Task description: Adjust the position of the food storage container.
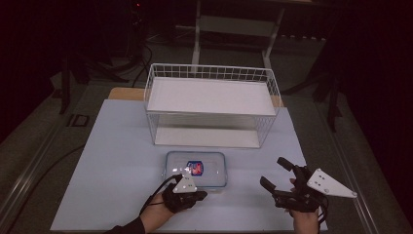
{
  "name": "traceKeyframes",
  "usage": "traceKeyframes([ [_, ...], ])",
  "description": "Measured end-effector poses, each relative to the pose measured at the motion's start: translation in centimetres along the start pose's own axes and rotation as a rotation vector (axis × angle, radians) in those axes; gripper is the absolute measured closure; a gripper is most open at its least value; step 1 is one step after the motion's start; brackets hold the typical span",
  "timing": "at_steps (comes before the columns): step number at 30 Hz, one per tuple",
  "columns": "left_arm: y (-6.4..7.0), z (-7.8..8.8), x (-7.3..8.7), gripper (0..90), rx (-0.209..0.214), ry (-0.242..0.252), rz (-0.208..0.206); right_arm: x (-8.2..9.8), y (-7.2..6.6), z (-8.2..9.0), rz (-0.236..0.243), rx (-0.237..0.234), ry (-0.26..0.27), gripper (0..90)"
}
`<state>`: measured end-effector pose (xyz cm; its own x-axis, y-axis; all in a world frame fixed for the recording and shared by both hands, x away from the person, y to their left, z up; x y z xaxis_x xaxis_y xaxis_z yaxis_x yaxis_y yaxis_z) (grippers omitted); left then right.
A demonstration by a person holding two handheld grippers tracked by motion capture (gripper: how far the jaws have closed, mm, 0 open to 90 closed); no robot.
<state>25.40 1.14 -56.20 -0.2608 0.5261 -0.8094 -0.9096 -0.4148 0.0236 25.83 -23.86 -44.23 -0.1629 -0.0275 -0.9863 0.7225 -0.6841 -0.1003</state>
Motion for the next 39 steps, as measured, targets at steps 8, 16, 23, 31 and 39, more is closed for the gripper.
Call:
traceKeyframes([
  [8,-3.0,5.4,0.2,89.6,-0.113,0.050,0.037,0.0,-0.1,-0.1,0.006,0.001,-0.003,12.7],
  [16,-7.5,9.2,2.0,89.7,-0.250,0.084,0.121,0.0,-0.1,-0.2,0.005,-0.008,0.006,12.7],
  [23,-10.3,8.6,5.4,89.7,-0.292,0.014,0.212,0.1,-0.3,-0.3,0.009,-0.021,0.006,12.6],
  [31,-10.4,6.9,5.7,89.7,-0.270,-0.024,0.214,0.3,-0.2,-0.4,0.005,-0.021,-0.003,12.6],
  [39,-10.4,6.0,5.4,89.6,-0.260,-0.030,0.217,0.4,-0.2,-0.5,0.003,-0.024,-0.007,12.6],
])
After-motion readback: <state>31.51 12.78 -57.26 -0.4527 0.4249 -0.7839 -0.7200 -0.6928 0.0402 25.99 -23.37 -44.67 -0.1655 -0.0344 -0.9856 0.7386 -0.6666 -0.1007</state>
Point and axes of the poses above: each handheld gripper's, and its own axes: z roughly backward along the jaws, x roughly out of its underside, y roughly to its right, the point moved 7 cm from there along -z, roughly forward along the jaws, and after that the axes turned 3 degrees about -z, right-handed, at the moved point
